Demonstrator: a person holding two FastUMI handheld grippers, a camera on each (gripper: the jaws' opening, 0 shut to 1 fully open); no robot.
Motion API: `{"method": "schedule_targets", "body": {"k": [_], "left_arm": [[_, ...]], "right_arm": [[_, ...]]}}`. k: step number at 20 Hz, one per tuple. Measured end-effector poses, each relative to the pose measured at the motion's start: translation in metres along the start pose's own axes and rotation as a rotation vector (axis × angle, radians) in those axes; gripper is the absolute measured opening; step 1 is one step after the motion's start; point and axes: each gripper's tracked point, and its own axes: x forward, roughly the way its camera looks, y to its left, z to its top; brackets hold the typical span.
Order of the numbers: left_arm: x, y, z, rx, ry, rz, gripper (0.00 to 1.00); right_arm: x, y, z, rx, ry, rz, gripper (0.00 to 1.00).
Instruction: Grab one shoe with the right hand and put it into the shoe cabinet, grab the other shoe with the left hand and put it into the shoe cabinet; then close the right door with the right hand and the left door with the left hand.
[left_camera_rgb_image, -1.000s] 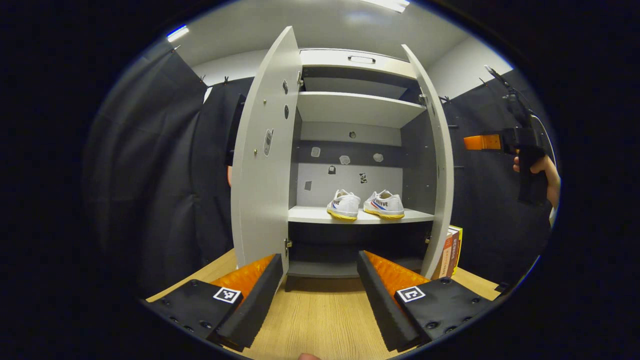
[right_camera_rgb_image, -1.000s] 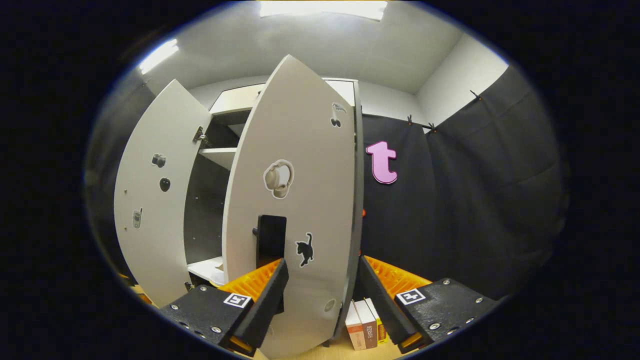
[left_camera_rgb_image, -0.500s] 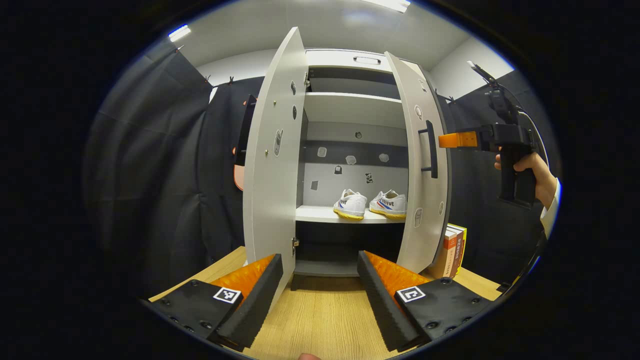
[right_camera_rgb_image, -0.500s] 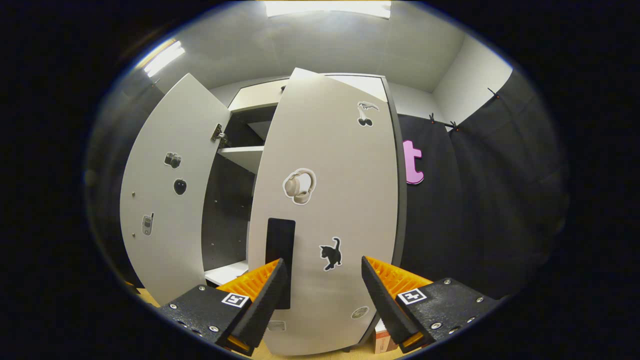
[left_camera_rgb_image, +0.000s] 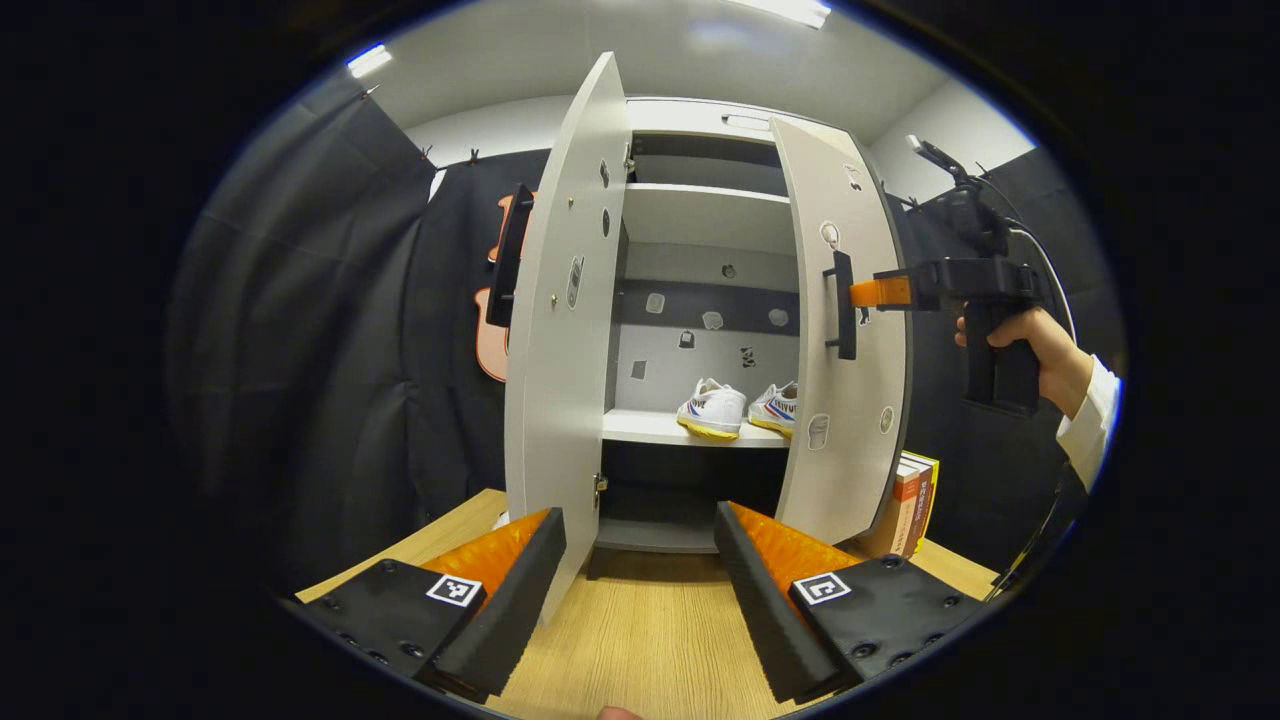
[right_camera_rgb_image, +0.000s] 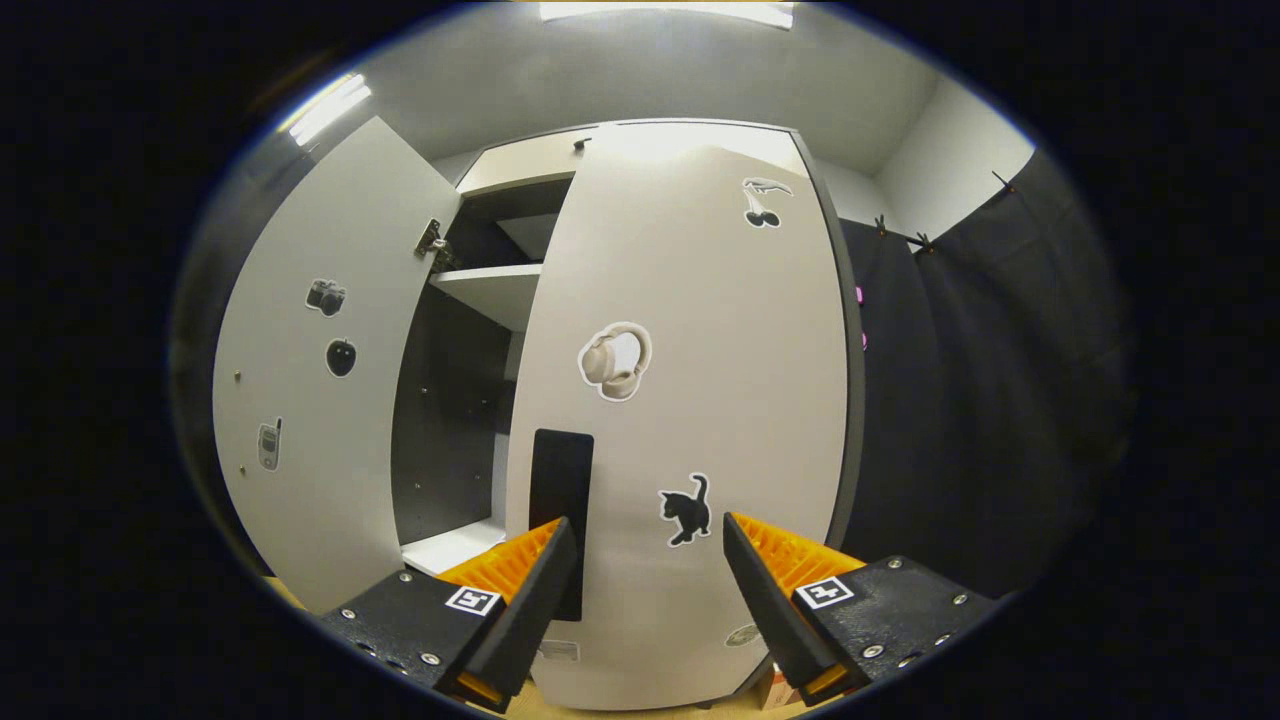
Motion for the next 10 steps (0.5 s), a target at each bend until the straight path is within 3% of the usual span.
{"method": "schedule_targets", "body": {"k": [10], "left_arm": [[-0.001, 0.01, 0.001, 0.003, -0.002, 0.005, 0.97]], "right_arm": [[0.02, 0.007, -0.005, 0.046, 0.02, -0.007, 0.91]]}}
